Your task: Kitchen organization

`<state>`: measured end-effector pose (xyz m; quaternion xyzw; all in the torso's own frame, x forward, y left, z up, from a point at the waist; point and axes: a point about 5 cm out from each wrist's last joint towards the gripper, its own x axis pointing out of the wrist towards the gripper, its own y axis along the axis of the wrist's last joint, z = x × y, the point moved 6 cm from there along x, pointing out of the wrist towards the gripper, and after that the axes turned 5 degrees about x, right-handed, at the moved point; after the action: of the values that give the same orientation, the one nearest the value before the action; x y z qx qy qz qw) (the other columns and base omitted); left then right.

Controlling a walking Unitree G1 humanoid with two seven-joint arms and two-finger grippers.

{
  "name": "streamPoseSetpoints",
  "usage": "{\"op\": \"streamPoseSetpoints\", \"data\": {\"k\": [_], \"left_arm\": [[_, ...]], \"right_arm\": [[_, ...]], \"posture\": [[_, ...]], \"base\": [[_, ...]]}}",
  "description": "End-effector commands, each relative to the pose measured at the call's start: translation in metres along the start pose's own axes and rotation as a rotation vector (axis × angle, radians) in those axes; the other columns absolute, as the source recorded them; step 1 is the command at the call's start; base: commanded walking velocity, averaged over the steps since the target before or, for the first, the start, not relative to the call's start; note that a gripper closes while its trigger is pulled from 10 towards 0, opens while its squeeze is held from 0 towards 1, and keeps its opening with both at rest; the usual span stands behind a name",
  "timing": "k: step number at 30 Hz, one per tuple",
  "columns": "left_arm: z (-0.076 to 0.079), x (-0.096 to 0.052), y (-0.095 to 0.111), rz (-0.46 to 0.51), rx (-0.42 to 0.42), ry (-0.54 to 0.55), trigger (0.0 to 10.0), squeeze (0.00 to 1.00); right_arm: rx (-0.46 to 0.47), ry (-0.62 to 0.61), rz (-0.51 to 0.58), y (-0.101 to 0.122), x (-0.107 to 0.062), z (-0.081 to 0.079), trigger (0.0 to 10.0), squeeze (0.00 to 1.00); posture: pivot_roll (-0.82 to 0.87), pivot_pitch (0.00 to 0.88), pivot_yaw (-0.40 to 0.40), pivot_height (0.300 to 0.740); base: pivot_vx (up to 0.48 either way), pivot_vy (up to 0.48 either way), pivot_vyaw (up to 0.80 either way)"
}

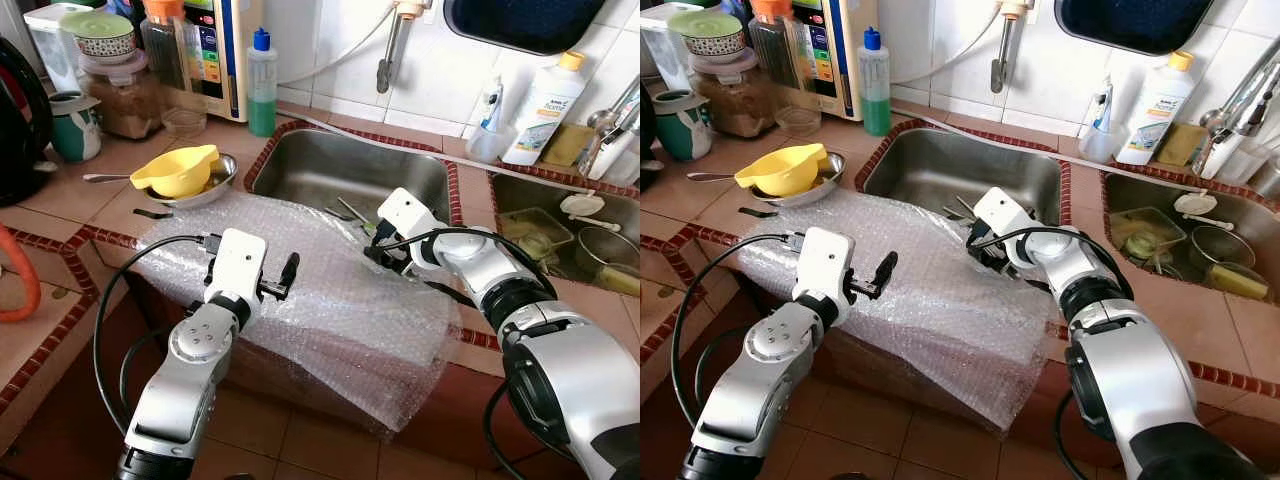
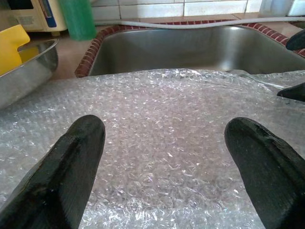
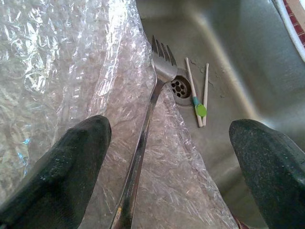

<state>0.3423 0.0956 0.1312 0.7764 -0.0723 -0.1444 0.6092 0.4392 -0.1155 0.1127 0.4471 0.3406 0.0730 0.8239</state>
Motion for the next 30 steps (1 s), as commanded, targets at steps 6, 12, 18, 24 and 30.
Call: {"op": "streamPoseSetpoints", "data": {"k": [6,12,18,24,30], "left_arm": [[0.004,-0.001,0.002,0.002,0.01,-0.017,10.0,0.0],[0.003,-0.001,0.002,-0.002,0.015,-0.01,10.0,0.0],[0.001,-0.001,0.001,-0.008,0.018,-0.001,10.0,0.0],[0.0,0.0,0.0,-0.011,0.021,0.01,10.0,0.0],[-0.006,0.001,0.009,0.031,0.017,0.041,10.0,0.0]], "right_arm": [[-0.063,-0.075,-0.031,-0.008,-0.003,0.011,10.0,0.0],[-0.142,-0.215,0.003,0.004,-0.007,0.03,10.0,0.0],[-0.153,-0.316,0.08,0.026,-0.013,0.046,10.0,0.0],[-0.196,-0.4,0.15,0.046,-0.02,0.06,10.0,0.0],[-0.059,-0.391,0.273,0.069,-0.026,0.065,10.0,0.0]], "posture": [[0.22,0.0,-0.099,0.74],[0.23,0.0,-0.099,0.74],[0.22,0.0,-0.101,0.74],[0.22,0.0,-0.101,0.74],[0.21,0.0,-0.102,0.74]], "base": [[0.0,0.0,0.0],[0.0,0.0,0.0],[0.0,0.0,0.0],[0.0,0.0,0.0],[0.0,0.0,0.0]]}}
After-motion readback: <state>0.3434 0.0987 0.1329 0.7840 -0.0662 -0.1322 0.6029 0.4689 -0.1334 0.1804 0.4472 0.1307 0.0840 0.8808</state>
